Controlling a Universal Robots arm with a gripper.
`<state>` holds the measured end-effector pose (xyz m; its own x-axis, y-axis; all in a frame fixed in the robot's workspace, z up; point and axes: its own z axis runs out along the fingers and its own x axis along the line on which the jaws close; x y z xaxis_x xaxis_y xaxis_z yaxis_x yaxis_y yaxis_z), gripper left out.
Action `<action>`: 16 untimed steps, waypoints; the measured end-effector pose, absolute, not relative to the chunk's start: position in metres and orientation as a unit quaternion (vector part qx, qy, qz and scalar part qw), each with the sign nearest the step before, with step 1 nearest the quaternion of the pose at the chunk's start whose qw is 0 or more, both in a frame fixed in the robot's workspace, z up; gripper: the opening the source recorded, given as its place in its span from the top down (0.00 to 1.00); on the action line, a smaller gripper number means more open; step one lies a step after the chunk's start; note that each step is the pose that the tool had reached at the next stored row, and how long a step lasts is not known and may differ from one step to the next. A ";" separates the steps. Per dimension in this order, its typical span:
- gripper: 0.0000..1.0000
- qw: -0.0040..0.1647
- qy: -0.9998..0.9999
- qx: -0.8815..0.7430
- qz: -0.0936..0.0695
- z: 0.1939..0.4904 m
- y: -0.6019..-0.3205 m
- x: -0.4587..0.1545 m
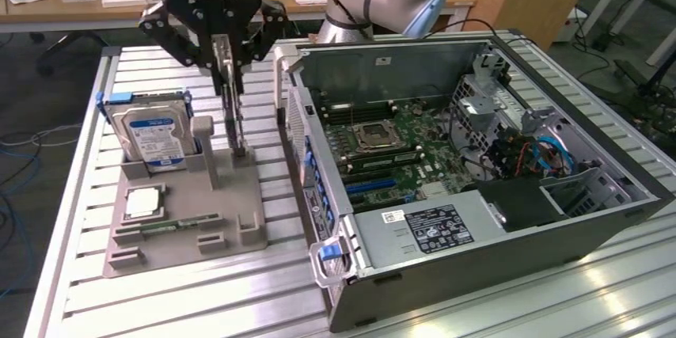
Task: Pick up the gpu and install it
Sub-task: 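Pick up the gpu and move the gpu toward the slot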
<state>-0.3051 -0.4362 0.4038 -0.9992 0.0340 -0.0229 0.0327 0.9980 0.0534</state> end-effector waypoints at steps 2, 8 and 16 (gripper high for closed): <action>0.73 0.012 0.999 0.017 0.027 0.427 -0.436 -0.305; 0.73 0.012 0.999 0.017 0.027 0.433 -0.436 -0.305; 0.73 0.012 0.999 0.017 0.027 0.433 -0.436 -0.299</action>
<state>-0.2986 -0.4362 0.4329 -0.9992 0.0340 -0.0229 0.0327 0.9980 0.0537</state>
